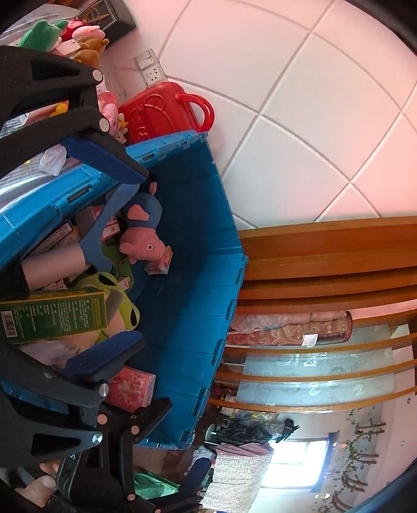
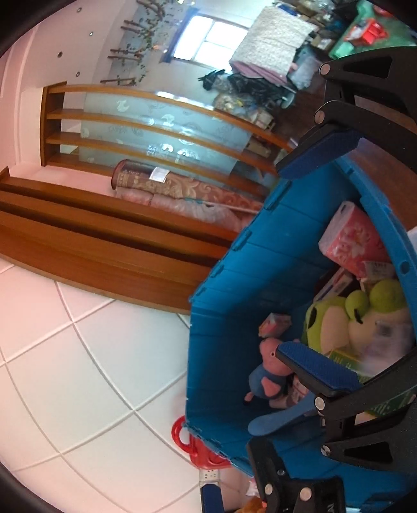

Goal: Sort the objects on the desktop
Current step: 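Withdraw both grippers from the crate back toward the pile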

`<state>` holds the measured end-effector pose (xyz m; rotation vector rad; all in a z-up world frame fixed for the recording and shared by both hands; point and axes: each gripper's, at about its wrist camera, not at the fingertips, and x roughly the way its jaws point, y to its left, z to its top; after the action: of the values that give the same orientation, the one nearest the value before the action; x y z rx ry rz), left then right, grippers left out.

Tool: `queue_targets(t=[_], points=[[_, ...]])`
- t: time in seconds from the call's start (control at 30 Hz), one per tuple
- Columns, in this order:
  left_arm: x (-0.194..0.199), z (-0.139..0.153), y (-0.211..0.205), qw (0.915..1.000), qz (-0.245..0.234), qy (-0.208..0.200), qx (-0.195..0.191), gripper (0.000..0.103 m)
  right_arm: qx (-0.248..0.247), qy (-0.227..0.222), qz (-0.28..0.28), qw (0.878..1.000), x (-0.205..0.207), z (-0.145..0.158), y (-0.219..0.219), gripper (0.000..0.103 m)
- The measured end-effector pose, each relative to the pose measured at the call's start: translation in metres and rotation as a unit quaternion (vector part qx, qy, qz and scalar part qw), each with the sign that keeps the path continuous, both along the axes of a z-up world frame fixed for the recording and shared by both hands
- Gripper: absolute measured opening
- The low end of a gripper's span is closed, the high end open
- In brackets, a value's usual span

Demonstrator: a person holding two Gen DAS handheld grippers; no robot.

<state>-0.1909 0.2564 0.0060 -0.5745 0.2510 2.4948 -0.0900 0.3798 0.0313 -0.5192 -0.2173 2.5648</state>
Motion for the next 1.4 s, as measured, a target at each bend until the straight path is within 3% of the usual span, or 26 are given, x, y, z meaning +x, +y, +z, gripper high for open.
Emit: queue_targets(t=[0.33, 0.7, 1.1, 1.23, 1.4], points=[[0.017, -0.002, -0.074, 0.9977, 0.056, 0.004, 0.038, 0.097, -0.025, 0.042, 0.028, 0.998, 0.028, 0.007, -0.040, 0.103], [0.030, -0.023, -0.198, 0.9885, 0.149, -0.003, 0.023, 0.098, -0.015, 0.043, 0.121, 0.992, 0.011, 0.010, -0.157, 0.103], [0.003, -0.075, -0.355, 0.9564, 0.279, -0.085, 0.023, 0.098, -0.020, -0.020, 0.251, 0.968, -0.057, -0.014, -0.309, 0.103], [-0.004, -0.097, -0.382, 0.9476, 0.299, -0.111, 0.010, 0.098, -0.033, -0.055, 0.268, 0.961, -0.076, -0.036, -0.337, 0.103], [-0.024, -0.124, -0.387, 0.9398, 0.307, -0.149, -0.011, 0.097, -0.046, -0.115, 0.275, 0.953, -0.102, -0.071, -0.344, 0.103]])
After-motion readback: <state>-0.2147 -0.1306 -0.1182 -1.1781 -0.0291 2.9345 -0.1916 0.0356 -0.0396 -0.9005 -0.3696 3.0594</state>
